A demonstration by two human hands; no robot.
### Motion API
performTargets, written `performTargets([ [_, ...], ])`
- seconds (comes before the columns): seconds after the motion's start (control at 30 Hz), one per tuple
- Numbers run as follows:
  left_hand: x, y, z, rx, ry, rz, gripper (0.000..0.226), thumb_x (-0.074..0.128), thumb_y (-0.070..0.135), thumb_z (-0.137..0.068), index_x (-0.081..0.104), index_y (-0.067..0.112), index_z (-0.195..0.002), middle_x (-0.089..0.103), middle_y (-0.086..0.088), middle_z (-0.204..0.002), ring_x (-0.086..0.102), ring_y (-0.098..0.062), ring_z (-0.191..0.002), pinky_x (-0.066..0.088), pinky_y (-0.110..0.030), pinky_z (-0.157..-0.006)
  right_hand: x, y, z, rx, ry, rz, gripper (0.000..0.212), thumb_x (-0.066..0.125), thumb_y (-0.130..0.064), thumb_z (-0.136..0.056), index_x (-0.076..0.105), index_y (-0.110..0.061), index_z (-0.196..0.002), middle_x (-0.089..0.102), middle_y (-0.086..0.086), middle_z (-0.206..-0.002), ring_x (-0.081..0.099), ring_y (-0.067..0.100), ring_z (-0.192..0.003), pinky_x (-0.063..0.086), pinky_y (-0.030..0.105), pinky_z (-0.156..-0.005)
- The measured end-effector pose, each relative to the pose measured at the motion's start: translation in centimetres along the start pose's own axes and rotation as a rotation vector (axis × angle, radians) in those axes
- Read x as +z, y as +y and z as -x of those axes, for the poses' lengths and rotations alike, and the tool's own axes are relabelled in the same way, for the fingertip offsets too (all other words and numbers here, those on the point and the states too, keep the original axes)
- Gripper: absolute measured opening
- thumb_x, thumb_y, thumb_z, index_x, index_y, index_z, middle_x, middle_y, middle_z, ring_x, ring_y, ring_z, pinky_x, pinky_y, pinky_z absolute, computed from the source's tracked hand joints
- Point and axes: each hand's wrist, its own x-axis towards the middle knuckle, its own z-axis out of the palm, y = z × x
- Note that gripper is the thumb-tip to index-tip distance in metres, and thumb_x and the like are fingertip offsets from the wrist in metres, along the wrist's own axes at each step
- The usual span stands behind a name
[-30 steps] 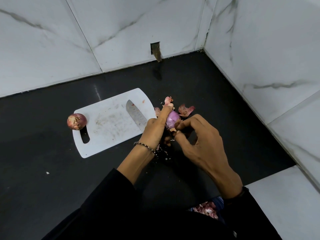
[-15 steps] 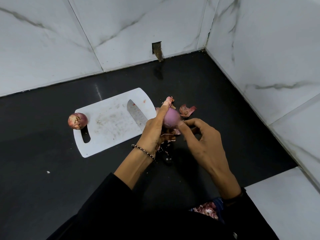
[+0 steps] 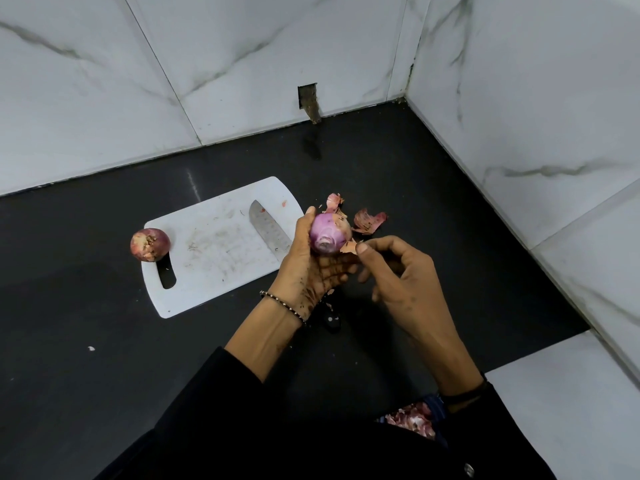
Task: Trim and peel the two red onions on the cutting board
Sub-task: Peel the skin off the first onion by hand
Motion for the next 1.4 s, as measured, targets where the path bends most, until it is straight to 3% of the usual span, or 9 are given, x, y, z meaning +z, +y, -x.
performTargets([
  [0.1,-0.4,0.1,-0.3,-0.031,-0.011,0.051,0.072,0.039,0.071,-0.09,0.071,0.007,-0.102,0.074,-0.014,-0.089,0.067,-0.026,-0.081,0.05,-0.041,-0.097,-0.1,0.0,0.0,-0.006,-0.009,-0.025,0.008,0.062,-0.032,-0.097,0.068,-0.028,-0.097,0.07,-0.007,-0.076,0.059,-0.002,-0.058,0.046,0.016,-0.053],
  [0.33,-1.2,0.4,-0.3,-0.073,-0.103,0.1,0.082,0.031,0.074,-0.089,0.071,0.004,-0.104,0.073,-0.017,-0.085,0.068,-0.025,-0.068,0.055,-0.028,-0.068,-0.1,0.1,-0.1,-0.058,-0.016,-0.072,0.011,0.06,-0.027,-0.098,0.068,-0.02,-0.098,0.069,0.005,-0.08,0.062,0.009,-0.065,0.048,0.021,-0.053],
  [0.5,-1.7,0.7,-0.2,-0.079,-0.144,0.064,0.084,0.03,0.072,-0.09,0.08,0.006,-0.077,0.073,-0.016,-0.08,0.069,-0.025,-0.067,0.054,-0.027,-0.064,-0.2,0.2,-0.2,-0.05,0.025,-0.133,0.012,0.061,-0.027,-0.098,0.069,-0.018,-0.096,0.067,0.01,-0.079,0.06,0.022,-0.068,0.049,0.026,-0.054],
  [0.6,-1.7,0.7,-0.2,-0.081,-0.149,0.013,0.081,0.031,0.071,-0.091,0.078,0.008,-0.067,0.071,-0.013,-0.075,0.062,-0.024,-0.067,0.05,-0.024,-0.057,-0.3,0.4,-0.2,-0.054,0.09,-0.104,0.011,0.064,-0.032,-0.096,0.07,-0.024,-0.097,0.068,0.006,-0.079,0.062,0.016,-0.069,0.049,0.026,-0.056],
  [0.87,-0.8,0.8,-0.1,-0.066,-0.084,-0.147,0.072,0.04,0.067,-0.091,0.068,0.004,-0.07,0.062,-0.01,-0.058,0.052,-0.017,-0.043,0.04,-0.018,-0.044,-0.5,1.3,-0.5,-0.094,0.214,0.072,0.015,0.071,-0.035,-0.091,0.067,-0.031,-0.105,0.071,-0.012,-0.094,0.07,0.008,-0.077,0.053,0.024,-0.064],
  [1.03,-0.9,0.8,-0.1,-0.03,-0.041,-0.187,0.066,0.043,0.064,-0.092,0.062,0.002,-0.079,0.058,-0.007,-0.05,0.049,-0.014,-0.039,0.041,-0.017,-0.041,-0.6,1.7,-0.8,-0.062,0.255,0.142,0.01,0.061,-0.038,-0.097,0.065,-0.035,-0.107,0.069,-0.011,-0.091,0.069,0.004,-0.08,0.061,0.04,-0.074],
  [1.17,-1.0,1.0,0.3,-0.004,-0.082,-0.266,0.069,0.039,0.066,-0.092,0.06,0.004,-0.07,0.051,-0.006,-0.045,0.043,-0.015,-0.036,0.036,-0.017,-0.041,-0.7,1.0,-0.7,-0.141,0.159,0.147,0.013,0.064,-0.044,-0.093,0.064,-0.039,-0.105,0.068,-0.012,-0.096,0.068,0.009,-0.086,0.06,0.045,-0.074],
  [1.27,-0.9,1.2,0.5,0.01,-0.12,-0.301,0.068,0.042,0.064,-0.091,0.057,0.007,-0.057,0.048,-0.007,-0.044,0.04,-0.017,-0.035,0.034,-0.018,-0.041,-0.5,0.2,-0.5,-0.313,0.032,0.142,0.031,0.076,-0.044,-0.083,0.064,-0.033,-0.109,0.064,-0.01,-0.108,0.066,0.015,-0.086,0.058,0.036,-0.066],
  [1.4,-0.4,1.0,0.8,0.17,-0.011,-0.213,0.04,0.069,0.052,-0.078,0.067,0.012,-0.078,0.063,-0.013,-0.07,0.056,-0.021,-0.055,0.047,-0.027,-0.059,-0.4,0.0,-0.8,-0.498,-0.079,0.284,0.053,0.081,-0.051,-0.07,0.058,-0.031,-0.114,0.054,-0.016,-0.112,0.061,0.015,-0.084,0.053,0.031,-0.057],
])
